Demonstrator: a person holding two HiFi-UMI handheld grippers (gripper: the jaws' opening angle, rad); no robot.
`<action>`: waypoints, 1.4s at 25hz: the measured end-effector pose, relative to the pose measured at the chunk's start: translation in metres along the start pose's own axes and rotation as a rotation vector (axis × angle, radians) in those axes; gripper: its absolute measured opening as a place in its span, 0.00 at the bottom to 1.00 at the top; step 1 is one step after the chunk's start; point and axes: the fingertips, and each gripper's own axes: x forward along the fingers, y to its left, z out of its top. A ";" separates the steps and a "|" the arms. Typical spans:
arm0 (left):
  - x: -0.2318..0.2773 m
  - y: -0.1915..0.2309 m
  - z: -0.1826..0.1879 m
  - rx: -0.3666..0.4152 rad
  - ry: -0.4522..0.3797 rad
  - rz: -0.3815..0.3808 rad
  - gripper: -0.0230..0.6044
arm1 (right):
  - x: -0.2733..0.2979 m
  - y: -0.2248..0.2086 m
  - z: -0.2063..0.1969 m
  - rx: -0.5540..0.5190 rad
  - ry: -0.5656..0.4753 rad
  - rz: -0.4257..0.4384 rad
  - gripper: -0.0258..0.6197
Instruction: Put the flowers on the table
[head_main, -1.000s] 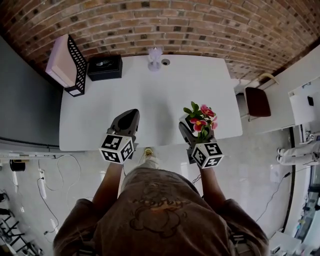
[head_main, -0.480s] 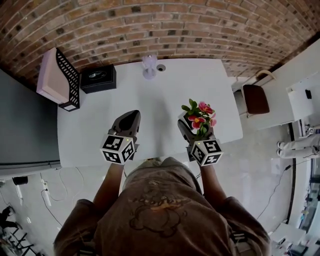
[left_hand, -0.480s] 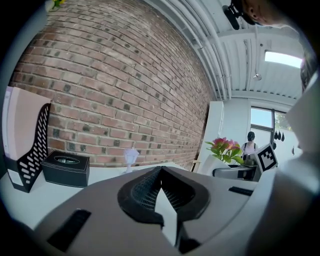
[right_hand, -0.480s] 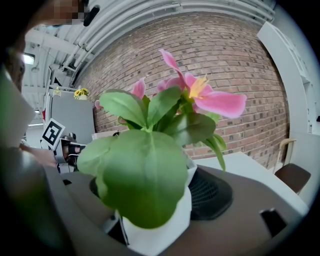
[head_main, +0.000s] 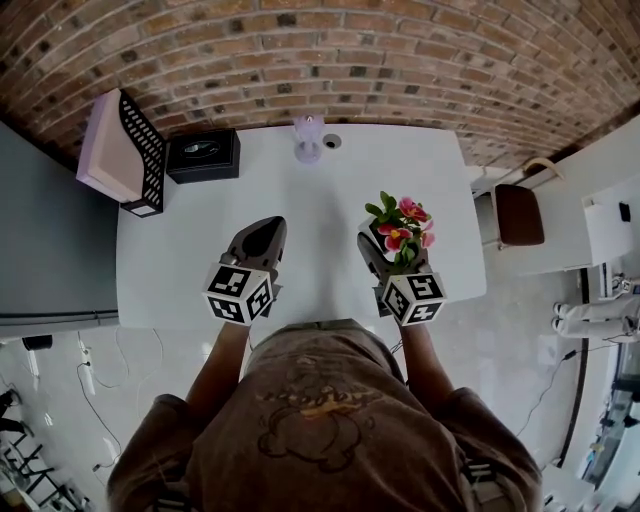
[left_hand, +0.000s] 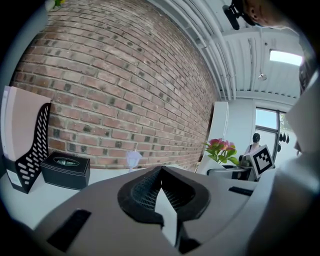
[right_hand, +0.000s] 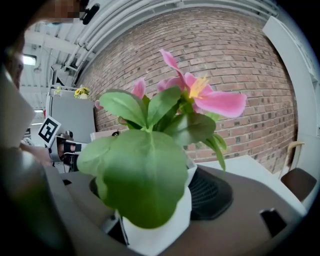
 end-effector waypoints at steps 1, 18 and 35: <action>0.000 0.001 0.000 -0.002 0.000 0.006 0.07 | 0.004 -0.002 0.000 -0.003 0.005 0.003 0.60; -0.002 0.010 -0.014 -0.021 0.017 0.085 0.07 | 0.078 -0.023 -0.044 -0.067 0.103 0.051 0.60; -0.013 0.013 -0.027 -0.065 0.056 0.162 0.07 | 0.145 -0.060 -0.111 -0.124 0.223 0.056 0.60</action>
